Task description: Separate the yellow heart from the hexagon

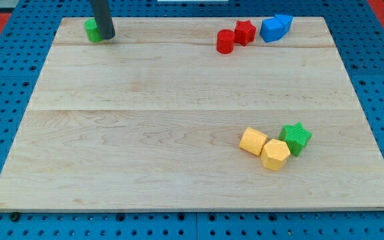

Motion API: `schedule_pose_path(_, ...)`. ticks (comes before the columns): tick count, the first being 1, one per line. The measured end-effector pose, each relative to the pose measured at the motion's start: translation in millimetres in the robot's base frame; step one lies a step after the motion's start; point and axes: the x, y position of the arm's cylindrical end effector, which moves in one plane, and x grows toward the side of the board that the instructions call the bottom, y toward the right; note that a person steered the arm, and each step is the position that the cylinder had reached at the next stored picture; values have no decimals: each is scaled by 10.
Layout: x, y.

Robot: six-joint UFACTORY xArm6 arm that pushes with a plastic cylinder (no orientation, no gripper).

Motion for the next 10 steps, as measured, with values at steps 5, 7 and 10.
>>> schedule_pose_path(5, 2873, 3895)
schedule_pose_path(7, 2653, 2169)
schedule_pose_path(10, 2099, 2301)
